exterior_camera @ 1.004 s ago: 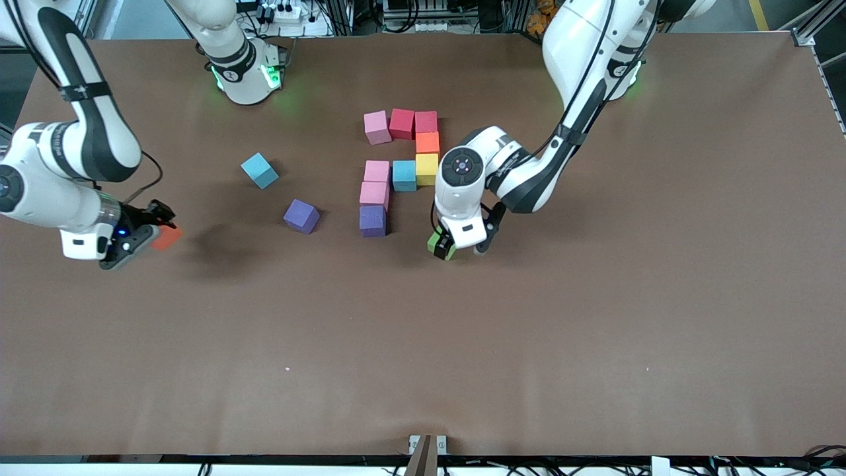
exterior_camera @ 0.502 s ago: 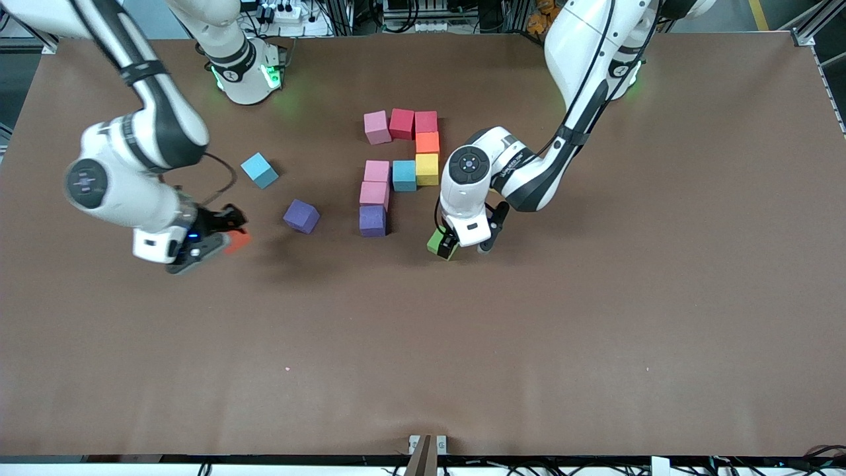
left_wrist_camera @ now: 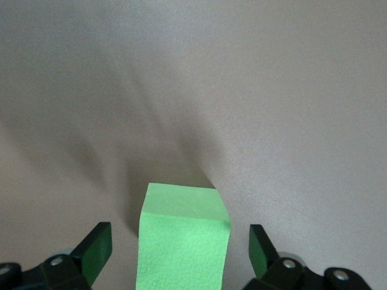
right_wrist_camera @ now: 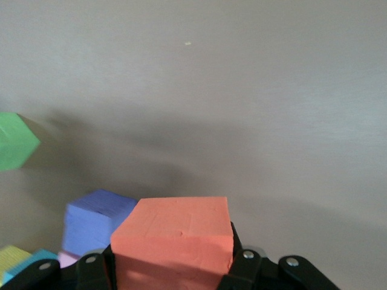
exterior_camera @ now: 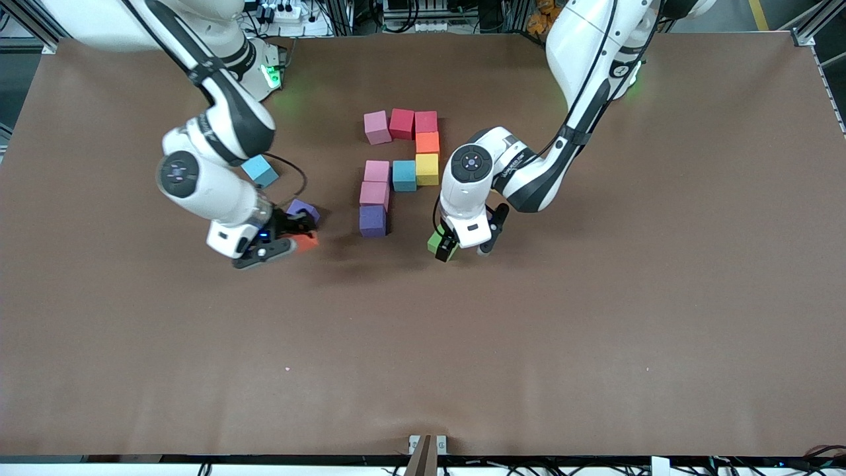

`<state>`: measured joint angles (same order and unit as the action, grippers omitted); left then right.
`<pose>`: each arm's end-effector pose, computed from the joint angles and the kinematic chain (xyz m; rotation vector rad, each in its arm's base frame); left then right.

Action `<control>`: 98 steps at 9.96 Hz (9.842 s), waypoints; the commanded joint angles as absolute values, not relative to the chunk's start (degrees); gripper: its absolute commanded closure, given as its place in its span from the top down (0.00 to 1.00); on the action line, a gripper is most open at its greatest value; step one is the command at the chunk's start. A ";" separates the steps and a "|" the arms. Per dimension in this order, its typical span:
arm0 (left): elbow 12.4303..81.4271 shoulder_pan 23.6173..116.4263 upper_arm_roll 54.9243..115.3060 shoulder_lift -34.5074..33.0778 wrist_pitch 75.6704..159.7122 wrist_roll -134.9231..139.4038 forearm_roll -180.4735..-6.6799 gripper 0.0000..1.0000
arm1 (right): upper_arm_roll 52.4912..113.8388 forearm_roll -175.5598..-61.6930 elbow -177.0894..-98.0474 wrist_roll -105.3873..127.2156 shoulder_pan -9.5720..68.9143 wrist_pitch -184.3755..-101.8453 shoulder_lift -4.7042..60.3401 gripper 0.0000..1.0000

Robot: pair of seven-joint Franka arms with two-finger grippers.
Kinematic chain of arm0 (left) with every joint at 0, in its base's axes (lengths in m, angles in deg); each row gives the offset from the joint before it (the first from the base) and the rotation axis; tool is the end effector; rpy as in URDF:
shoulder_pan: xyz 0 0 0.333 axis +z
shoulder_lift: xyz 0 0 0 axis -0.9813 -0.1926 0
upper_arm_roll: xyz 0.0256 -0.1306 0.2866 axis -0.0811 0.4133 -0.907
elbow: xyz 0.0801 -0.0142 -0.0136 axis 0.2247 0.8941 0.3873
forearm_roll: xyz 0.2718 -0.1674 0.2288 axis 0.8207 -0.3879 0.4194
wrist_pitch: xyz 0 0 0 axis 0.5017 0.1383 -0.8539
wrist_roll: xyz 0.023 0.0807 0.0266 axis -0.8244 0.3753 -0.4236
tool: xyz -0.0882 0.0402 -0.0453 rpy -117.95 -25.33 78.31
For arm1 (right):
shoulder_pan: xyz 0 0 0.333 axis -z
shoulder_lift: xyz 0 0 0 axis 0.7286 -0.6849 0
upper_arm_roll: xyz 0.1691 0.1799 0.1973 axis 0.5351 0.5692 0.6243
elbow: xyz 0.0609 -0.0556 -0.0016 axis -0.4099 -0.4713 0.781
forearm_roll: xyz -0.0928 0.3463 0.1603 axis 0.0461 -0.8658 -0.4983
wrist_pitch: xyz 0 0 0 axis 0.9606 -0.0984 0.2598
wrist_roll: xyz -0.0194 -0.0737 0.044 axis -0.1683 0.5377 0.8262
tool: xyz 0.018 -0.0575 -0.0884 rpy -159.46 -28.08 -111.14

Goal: Form number 2 with 11 blocks

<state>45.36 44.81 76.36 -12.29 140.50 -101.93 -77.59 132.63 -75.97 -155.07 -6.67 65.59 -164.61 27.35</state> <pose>0.5033 -0.4618 0.2260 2.5857 1.6177 0.0082 0.5519 0.2395 0.2998 -2.8966 -0.3483 0.0133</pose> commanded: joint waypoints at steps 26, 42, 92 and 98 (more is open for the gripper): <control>45.13 60.88 76.37 -6.56 132.28 -106.44 -80.98 0.00 | 110.76 -67.72 -140.68 -31.38 32.88 -169.35 13.23 0.27; 42.23 58.42 76.46 -7.26 132.63 -116.19 -80.89 0.00 | 110.85 -64.55 -135.67 -0.74 25.94 -169.25 12.70 0.27; 42.40 62.11 76.28 -7.79 132.01 -127.19 -82.30 0.00 | 111.20 -64.29 -140.06 40.08 23.39 -162.93 12.61 0.46; 42.40 62.02 76.37 -7.79 132.10 -127.10 -82.30 0.00 | 112.34 -64.38 -139.71 39.72 23.39 -162.93 12.79 1.00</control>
